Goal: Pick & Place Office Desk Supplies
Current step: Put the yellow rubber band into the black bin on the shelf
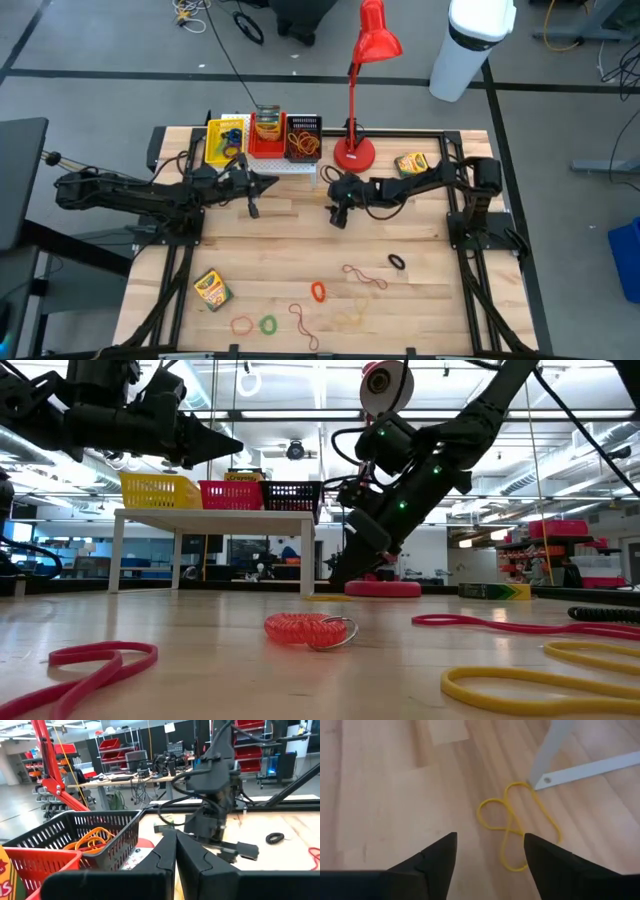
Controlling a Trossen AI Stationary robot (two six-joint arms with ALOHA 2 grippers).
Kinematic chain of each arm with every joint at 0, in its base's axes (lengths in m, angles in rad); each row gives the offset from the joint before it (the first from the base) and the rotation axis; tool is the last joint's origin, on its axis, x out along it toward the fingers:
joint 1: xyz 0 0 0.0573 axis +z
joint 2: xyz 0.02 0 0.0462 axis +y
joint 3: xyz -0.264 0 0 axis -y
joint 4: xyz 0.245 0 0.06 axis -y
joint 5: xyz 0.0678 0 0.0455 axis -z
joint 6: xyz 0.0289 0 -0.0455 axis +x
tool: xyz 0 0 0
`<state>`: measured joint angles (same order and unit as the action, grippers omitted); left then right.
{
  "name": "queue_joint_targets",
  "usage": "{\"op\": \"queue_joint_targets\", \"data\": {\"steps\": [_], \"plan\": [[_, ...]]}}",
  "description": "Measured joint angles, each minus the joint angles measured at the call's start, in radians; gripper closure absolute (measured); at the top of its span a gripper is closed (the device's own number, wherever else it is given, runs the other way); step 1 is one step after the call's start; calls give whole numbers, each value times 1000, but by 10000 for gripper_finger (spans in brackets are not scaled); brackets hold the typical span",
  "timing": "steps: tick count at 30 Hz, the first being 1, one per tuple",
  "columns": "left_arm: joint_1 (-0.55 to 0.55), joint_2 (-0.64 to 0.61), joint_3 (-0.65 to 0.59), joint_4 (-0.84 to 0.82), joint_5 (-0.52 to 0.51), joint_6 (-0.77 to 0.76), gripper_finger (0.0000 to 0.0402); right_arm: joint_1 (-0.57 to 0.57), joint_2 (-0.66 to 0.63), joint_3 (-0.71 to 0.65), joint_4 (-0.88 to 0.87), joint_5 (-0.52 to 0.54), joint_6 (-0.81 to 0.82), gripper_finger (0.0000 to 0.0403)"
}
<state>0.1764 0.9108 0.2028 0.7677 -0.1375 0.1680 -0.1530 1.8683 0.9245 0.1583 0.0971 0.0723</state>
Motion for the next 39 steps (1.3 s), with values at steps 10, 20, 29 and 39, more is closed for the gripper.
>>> {"op": "queue_joint_targets", "data": {"steps": [10,20,29,39], "plan": [[0,0,0,-3,0,0,384,-55,65,39,2,-38,-69,187],[-1,0,1,-7,5,-5,385,-56,125,116,-76,-60,-104,273],[-6,0,1,-11,6,-40,385,-37,93,111,-118,-89,-72,382],[-7,0,1,-8,7,-41,385,64,-104,111,-317,-72,-104,393]]}}
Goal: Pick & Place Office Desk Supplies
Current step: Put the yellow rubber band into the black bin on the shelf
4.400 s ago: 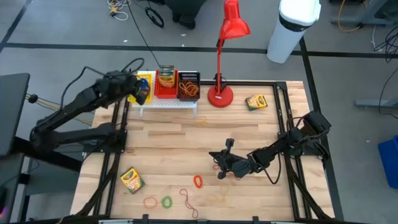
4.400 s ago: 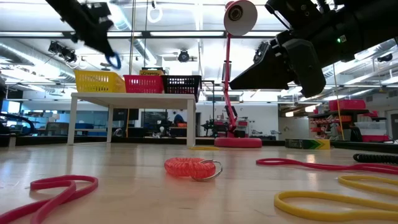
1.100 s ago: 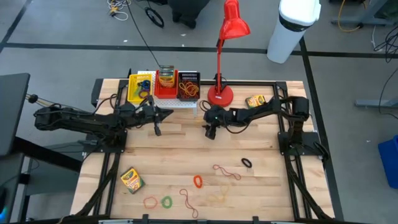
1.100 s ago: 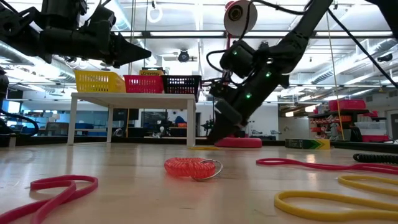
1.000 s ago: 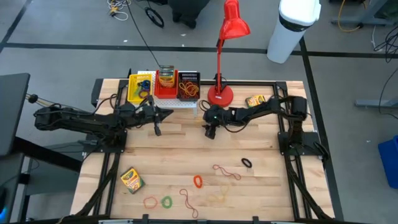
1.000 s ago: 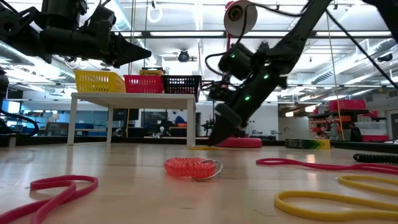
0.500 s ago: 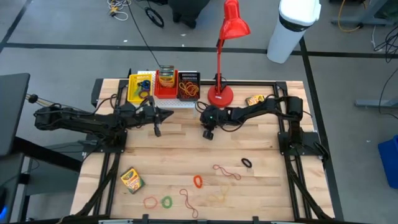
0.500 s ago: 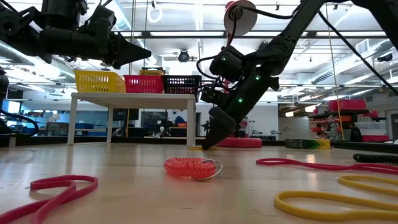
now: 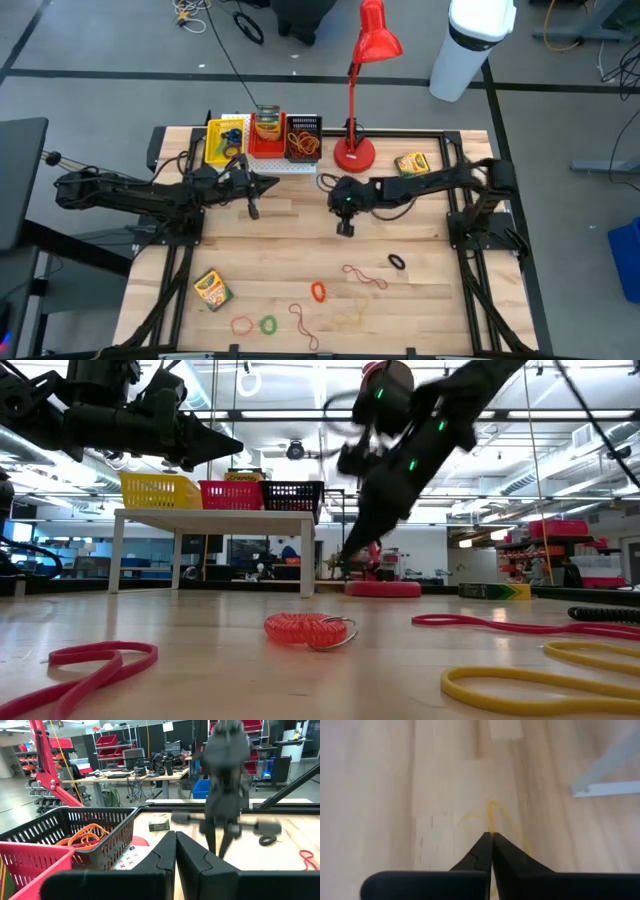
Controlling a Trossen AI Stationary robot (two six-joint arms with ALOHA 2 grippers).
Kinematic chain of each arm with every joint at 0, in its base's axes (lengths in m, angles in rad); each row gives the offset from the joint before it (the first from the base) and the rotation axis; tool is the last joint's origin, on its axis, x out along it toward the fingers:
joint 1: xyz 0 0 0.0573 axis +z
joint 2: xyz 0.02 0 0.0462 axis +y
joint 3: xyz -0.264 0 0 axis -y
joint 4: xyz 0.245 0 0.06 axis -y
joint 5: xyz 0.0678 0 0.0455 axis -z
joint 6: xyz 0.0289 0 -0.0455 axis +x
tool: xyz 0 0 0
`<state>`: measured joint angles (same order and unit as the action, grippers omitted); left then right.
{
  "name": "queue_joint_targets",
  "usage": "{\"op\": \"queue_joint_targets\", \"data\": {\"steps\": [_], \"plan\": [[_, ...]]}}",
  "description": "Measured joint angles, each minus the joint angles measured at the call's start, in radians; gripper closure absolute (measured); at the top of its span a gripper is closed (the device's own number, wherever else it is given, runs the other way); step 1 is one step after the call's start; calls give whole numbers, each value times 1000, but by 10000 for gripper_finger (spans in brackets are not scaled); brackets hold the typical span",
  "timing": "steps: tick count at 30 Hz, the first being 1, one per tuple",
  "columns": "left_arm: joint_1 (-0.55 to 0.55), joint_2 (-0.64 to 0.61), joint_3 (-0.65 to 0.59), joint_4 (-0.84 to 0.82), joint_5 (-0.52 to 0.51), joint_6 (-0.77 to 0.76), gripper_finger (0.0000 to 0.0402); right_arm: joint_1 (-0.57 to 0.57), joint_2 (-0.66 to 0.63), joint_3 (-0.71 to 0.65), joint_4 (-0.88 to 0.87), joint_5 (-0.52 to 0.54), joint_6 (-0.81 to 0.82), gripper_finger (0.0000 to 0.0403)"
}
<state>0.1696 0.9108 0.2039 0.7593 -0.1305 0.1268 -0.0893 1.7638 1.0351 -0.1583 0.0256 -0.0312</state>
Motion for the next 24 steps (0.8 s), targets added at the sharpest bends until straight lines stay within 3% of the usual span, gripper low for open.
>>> {"op": "queue_joint_targets", "data": {"steps": [4,9,14,24], "plan": [[0,0,0,1,0,0,385,-3,-123,2,-25,56,-6,399],[0,0,0,1,0,-1,385,-2,-210,114,-74,160,-95,400],[0,0,0,2,1,-10,385,-21,-191,304,-106,234,-225,401],[0,0,0,0,1,-85,385,-174,-64,539,-140,190,-325,401]]}}
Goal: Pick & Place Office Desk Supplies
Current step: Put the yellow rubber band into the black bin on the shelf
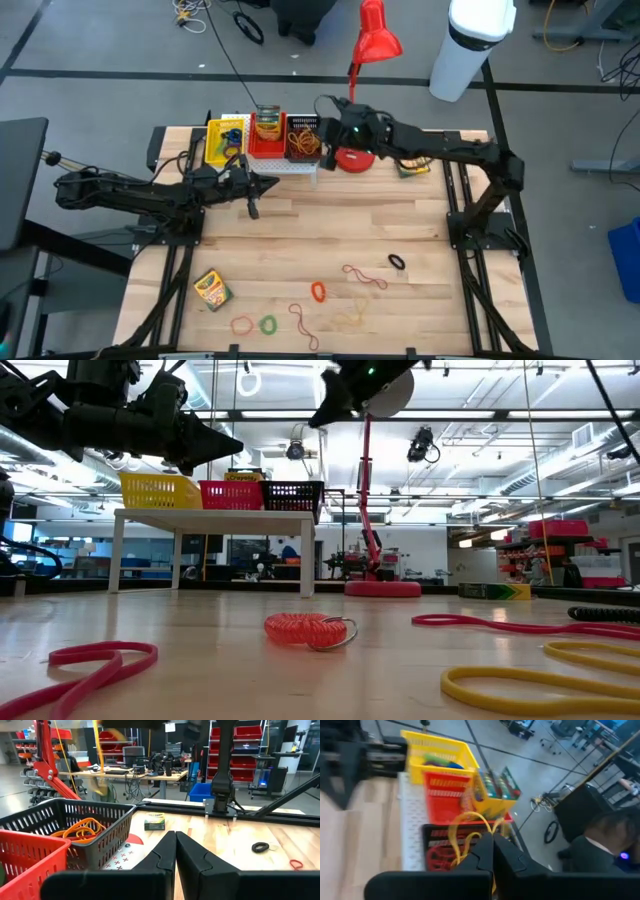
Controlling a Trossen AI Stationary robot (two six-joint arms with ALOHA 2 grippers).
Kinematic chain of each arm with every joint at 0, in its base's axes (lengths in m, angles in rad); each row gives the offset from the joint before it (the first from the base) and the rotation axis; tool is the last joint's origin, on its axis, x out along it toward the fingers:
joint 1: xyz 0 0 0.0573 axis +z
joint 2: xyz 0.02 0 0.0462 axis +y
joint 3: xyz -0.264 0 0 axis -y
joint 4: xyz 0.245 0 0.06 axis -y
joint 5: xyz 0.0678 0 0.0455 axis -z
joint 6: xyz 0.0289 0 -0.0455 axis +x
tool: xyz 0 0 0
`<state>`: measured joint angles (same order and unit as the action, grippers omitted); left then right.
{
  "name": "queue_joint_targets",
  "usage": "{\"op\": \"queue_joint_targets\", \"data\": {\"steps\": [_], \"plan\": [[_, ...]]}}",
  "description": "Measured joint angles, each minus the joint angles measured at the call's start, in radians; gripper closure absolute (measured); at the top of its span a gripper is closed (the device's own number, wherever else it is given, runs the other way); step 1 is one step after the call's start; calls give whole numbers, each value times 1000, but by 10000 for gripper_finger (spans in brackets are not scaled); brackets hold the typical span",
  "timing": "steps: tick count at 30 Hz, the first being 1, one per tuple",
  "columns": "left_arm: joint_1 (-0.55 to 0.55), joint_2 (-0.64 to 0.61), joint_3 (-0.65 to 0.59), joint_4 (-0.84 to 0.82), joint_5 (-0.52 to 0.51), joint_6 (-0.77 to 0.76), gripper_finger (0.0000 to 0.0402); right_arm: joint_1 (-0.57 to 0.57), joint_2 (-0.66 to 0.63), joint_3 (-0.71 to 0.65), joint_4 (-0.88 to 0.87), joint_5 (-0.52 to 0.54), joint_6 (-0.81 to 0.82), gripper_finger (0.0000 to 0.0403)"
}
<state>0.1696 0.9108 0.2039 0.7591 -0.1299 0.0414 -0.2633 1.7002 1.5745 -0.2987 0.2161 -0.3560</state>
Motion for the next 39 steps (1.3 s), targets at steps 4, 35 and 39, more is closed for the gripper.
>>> {"op": "queue_joint_targets", "data": {"steps": [4,35,39], "plan": [[0,0,0,0,0,0,385,-55,77,37,9,-44,-17,401],[0,0,0,8,0,3,385,-123,126,71,-46,-216,33,266],[0,1,0,9,0,3,385,-123,123,42,-39,-313,71,330]]}}
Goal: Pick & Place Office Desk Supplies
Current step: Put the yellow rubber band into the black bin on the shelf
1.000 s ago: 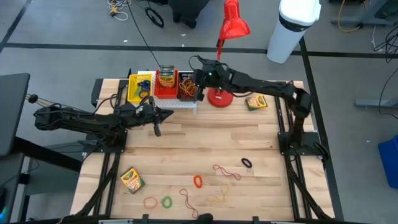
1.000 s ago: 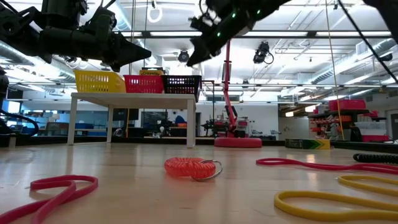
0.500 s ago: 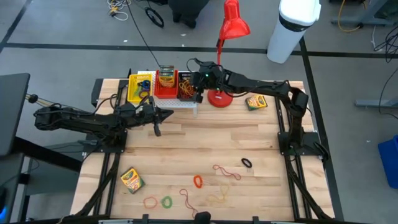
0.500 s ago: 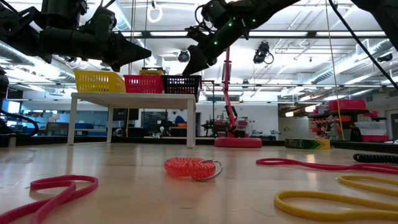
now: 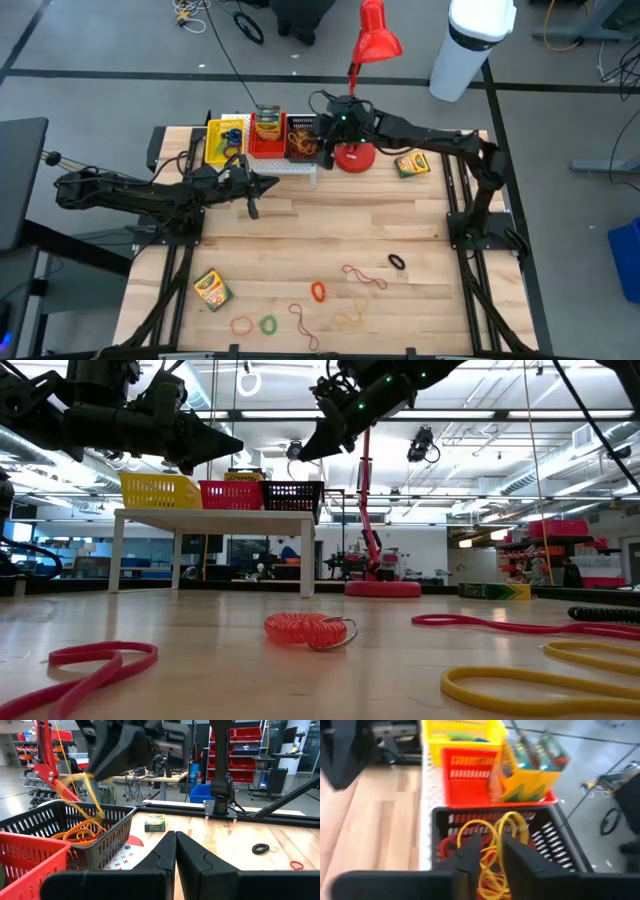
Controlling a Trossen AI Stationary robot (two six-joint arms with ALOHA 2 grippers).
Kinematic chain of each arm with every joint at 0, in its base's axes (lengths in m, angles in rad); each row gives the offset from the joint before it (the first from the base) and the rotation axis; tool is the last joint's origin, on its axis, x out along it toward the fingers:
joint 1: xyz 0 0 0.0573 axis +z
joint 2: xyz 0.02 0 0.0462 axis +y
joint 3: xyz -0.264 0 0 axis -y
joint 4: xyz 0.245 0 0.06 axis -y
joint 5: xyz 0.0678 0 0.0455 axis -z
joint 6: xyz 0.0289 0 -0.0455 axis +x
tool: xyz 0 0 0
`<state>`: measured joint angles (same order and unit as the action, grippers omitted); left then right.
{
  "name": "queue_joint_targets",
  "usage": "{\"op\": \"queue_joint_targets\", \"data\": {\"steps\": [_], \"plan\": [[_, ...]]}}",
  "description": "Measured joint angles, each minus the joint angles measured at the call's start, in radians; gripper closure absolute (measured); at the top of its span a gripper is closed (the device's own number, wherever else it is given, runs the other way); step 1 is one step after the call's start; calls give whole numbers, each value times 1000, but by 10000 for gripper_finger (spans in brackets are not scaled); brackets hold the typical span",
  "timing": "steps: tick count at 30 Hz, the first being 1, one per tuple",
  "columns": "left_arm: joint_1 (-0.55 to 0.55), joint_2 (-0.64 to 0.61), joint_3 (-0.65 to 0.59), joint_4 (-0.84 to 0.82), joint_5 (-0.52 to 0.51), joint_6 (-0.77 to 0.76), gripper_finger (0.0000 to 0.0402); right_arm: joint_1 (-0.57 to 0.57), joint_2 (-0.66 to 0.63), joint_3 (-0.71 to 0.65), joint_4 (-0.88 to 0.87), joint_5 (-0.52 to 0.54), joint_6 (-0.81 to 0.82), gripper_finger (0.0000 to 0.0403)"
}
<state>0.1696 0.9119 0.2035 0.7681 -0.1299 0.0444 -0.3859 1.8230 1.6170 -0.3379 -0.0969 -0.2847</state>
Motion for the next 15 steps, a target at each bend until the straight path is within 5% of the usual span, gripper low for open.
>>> {"op": "queue_joint_targets", "data": {"steps": [3,5,15], "plan": [[0,0,0,-1,0,0,385,6,13,-28,59,-5,11,387],[0,0,0,-1,0,0,385,6,16,-40,78,2,25,388],[0,0,0,-2,0,-4,385,5,52,-44,135,70,177,231]]}}
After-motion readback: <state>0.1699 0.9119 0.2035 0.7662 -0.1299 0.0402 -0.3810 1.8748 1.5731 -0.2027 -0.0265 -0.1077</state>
